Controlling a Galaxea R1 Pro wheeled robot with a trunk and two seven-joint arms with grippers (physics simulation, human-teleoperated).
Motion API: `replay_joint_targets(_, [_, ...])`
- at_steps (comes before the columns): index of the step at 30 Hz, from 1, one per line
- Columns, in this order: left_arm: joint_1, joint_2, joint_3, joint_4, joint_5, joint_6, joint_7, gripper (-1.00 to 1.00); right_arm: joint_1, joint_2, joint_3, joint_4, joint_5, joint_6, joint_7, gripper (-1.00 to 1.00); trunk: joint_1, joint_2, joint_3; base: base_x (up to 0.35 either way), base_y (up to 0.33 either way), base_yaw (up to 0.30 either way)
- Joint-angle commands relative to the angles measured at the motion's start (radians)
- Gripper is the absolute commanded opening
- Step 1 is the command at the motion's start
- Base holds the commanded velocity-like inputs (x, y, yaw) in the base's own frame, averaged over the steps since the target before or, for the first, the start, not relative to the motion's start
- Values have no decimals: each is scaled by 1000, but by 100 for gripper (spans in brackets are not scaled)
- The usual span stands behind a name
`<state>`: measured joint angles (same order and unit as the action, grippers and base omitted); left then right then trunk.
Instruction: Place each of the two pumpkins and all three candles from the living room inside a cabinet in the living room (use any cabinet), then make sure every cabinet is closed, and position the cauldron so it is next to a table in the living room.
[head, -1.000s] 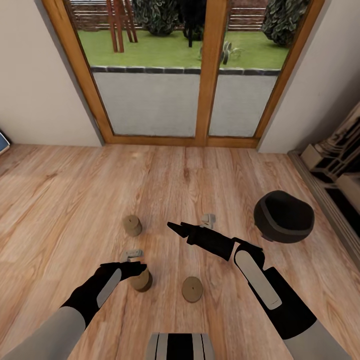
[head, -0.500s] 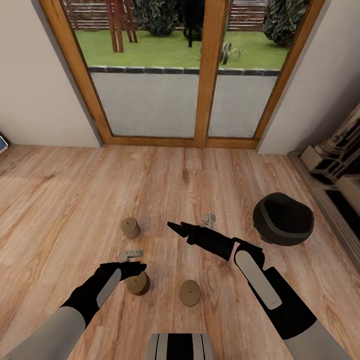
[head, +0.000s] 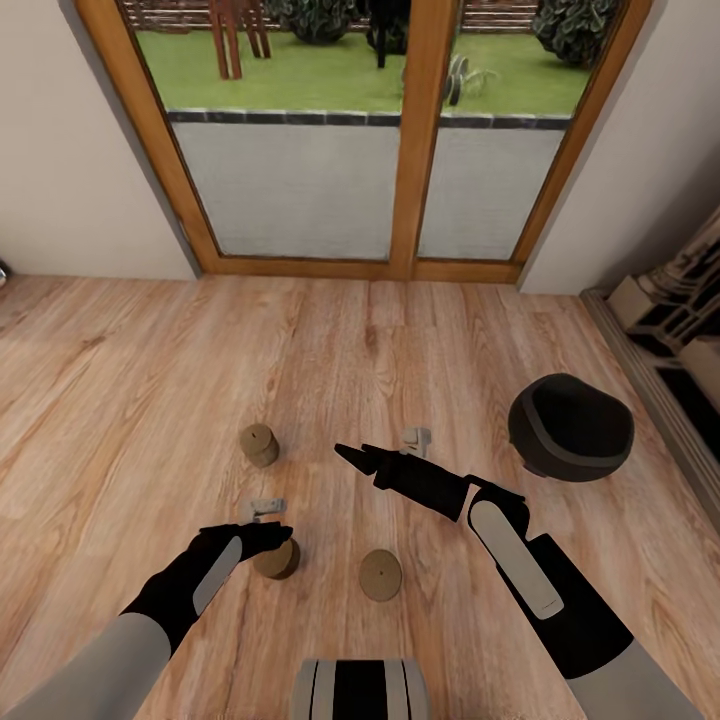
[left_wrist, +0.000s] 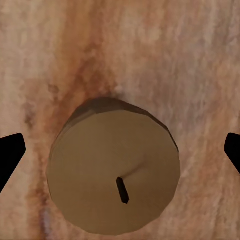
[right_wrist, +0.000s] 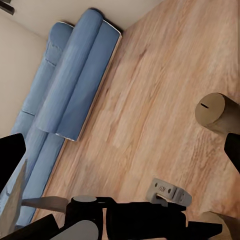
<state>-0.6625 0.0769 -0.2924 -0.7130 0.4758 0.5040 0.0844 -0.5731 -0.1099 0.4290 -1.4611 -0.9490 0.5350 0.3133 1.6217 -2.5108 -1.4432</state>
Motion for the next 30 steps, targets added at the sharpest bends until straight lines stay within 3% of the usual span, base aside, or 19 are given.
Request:
replay_joint_targets(1, [0, 1, -7, -2, 10, -5, 9, 100, -1, -1, 1, -1, -5, 3, 0, 100, 0, -1, -5, 0, 0, 0])
replay_joint_targets(7, [0, 1, -14, -2, 9, -68, 11, 100, -1, -1, 1, -1, -5, 3, -1, 100, 2, -2, -24, 0, 0, 0])
replay_joint_targets(12, [0, 1, -14, -2, 9, -71, 11, 100, -1, -1, 1, -1, -4, 3, -2, 100, 2, -2, -24, 0, 0, 0])
replay_joint_targets(25, [0, 1, -14, -2, 9, -72, 11, 100, -1, -1, 1, -1, -5, 3, 1, 100, 8, -5, -74, 0, 0, 0])
replay_joint_targets(30, [0, 1, -14, -2, 9, -72, 11, 100, -1, -1, 1, -1, -5, 3, 1, 100, 8, -5, -74, 0, 0, 0])
